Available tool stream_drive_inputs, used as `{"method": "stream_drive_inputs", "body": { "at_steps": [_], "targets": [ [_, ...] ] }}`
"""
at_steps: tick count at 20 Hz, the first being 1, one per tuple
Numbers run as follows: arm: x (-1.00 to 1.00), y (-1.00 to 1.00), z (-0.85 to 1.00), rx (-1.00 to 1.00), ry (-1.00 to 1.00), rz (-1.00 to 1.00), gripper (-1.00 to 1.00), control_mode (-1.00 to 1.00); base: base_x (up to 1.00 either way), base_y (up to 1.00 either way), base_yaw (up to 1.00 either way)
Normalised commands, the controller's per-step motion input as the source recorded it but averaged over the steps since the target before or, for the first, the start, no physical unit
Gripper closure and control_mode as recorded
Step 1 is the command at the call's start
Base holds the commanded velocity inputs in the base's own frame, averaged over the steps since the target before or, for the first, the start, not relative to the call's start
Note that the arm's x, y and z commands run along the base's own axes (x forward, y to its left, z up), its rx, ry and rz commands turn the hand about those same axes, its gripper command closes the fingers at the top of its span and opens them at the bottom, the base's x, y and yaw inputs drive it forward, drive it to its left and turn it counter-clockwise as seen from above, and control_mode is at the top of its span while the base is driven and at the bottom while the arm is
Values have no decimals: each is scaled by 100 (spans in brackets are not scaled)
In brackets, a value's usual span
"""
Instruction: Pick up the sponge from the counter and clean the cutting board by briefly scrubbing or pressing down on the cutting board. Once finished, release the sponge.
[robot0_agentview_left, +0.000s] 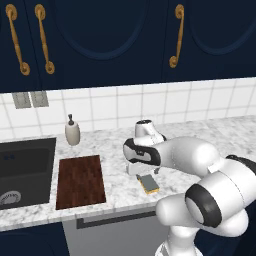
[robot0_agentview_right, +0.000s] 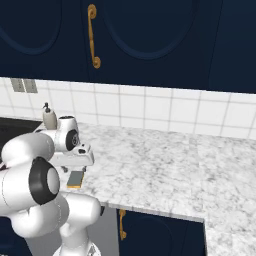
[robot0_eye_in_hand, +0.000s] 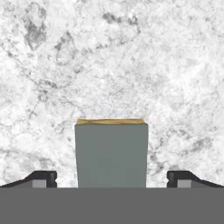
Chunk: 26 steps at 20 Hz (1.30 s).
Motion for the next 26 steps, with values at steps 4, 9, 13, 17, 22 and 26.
{"method": "stream_drive_inputs", "body": {
  "at_steps": [4,9,13,17,22,26],
  "targets": [
    [-15,0,-17,0,1,0,-100,-100,0,0,0],
    [-7,0,-25,0,3,0,-100,-100,0,0,0],
    [0,0,-31,-1,8,0,-100,-100,0,0,0],
    [0,0,-29,-2,7,1,-100,-100,0,0,0],
    [-8,0,-4,0,-1,1,100,-100,0,0,0],
    [-16,0,9,0,-9,0,100,-100,0,0,0]
  ]
}}
